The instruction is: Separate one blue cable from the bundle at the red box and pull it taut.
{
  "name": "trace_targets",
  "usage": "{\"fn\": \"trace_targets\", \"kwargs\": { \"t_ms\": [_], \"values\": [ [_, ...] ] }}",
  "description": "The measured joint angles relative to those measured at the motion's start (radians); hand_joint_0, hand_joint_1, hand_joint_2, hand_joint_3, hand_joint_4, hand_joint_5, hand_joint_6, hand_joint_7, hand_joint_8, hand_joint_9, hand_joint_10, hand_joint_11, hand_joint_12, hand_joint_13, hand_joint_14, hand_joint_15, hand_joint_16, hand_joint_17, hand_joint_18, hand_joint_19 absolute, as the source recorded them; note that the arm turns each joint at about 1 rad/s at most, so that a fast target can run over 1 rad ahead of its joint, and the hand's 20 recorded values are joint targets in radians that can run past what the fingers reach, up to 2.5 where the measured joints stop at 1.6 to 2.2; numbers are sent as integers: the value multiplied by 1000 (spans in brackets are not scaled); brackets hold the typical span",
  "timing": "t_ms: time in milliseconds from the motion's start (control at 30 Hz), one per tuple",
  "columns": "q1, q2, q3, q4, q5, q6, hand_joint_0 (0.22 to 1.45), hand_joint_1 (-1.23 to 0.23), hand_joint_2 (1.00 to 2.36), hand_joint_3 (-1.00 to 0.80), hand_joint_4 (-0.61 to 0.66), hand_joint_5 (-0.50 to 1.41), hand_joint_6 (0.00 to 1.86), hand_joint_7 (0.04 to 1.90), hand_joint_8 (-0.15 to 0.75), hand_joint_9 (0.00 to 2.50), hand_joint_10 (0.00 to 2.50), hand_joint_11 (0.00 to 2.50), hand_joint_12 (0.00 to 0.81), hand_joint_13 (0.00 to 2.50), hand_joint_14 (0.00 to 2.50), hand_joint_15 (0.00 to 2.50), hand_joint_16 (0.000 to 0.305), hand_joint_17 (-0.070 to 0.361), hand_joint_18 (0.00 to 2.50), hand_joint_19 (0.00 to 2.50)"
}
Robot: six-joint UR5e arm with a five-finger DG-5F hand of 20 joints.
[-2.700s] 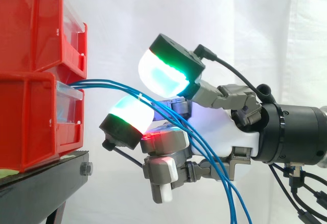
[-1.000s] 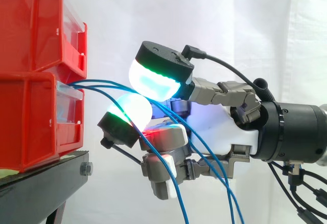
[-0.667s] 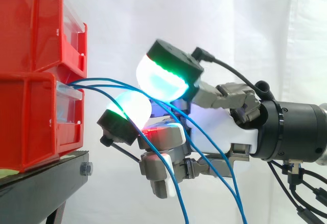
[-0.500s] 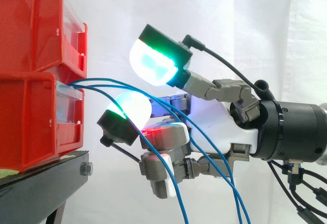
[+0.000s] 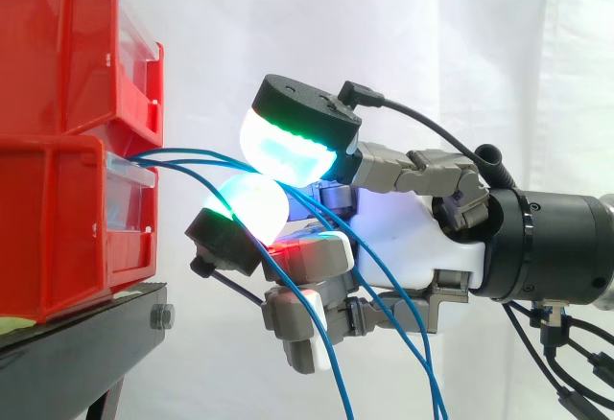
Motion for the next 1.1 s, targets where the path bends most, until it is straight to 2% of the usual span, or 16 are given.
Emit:
{"fn": "trace_targets", "kwargs": {
  "t_ms": [67, 100, 167, 200, 300, 367, 467, 500, 733, 833, 933, 1033, 1100],
  "values": [
    [0, 0, 0, 0, 0, 0, 664, -882, 1014, -292, 75, -183, 867, 1174, 259, 1077, 24, 1338, 347, 1029, 30, 880, 50, 114, 840, 864],
    [0, 0, 0, 0, 0, 0, 662, -878, 1006, -426, 102, -177, 861, 1179, 260, 1080, 23, 1335, 344, 1031, 29, 878, 50, 113, 840, 864],
    [0, 0, 0, 0, 0, 0, 649, -821, 1000, -500, 120, -171, 857, 1175, 256, 1094, 23, 1328, 347, 1044, 30, 874, 50, 113, 840, 873],
    [0, 0, 0, 0, 0, 0, 598, -705, 1000, -500, 125, -163, 852, 1183, 269, 1127, 23, 1344, 347, 1055, 28, 875, 50, 113, 850, 873],
    [0, 0, 0, 0, 0, -1, 568, -472, 1000, -500, 126, -150, 844, 1182, 274, 1166, 23, 1348, 348, 1079, 29, 875, 50, 114, 876, 886],
    [0, 0, 0, 0, 0, -1, 584, -392, 1000, -500, 121, -146, 841, 1192, 272, 1183, 24, 1358, 346, 1089, 30, 881, 49, 111, 875, 899],
    [0, 0, 0, 0, 0, -1, 611, -352, 1000, -500, 115, -141, 839, 1190, 263, 1195, 24, 1366, 343, 1104, 29, 881, 49, 111, 884, 902],
    [0, 0, 0, 0, 0, -1, 627, -401, 1000, -500, 123, -140, 837, 1179, 263, 1198, 25, 1364, 346, 1108, 29, 884, 49, 111, 886, 903],
    [0, 0, 0, 0, 0, -2, 592, -753, 1018, -134, 117, -151, 839, 1205, 289, 1155, 21, 1339, 377, 1089, 28, 887, 56, 125, 905, 885],
    [0, 0, 0, 0, 0, -2, 603, -802, 1023, -67, 83, -169, 857, 1234, 274, 1123, 22, 1354, 371, 1056, 28, 894, 54, 121, 860, 890],
    [0, 0, 0, 1, 1, -2, 634, -860, 1022, -98, 36, -187, 868, 1200, 254, 1048, 22, 1362, 353, 1004, 30, 889, 51, 116, 824, 876],
    [0, 0, 1, 2, 2, -5, 673, -915, 1021, -161, 51, -199, 878, 1205, 253, 1009, 22, 1346, 350, 969, 30, 868, 52, 117, 815, 837],
    [0, 0, 1, 2, 2, -7, 715, -929, 1016, -273, 60, -202, 880, 1177, 247, 981, 23, 1332, 347, 953, 30, 862, 52, 116, 805, 810]
  ]
}}
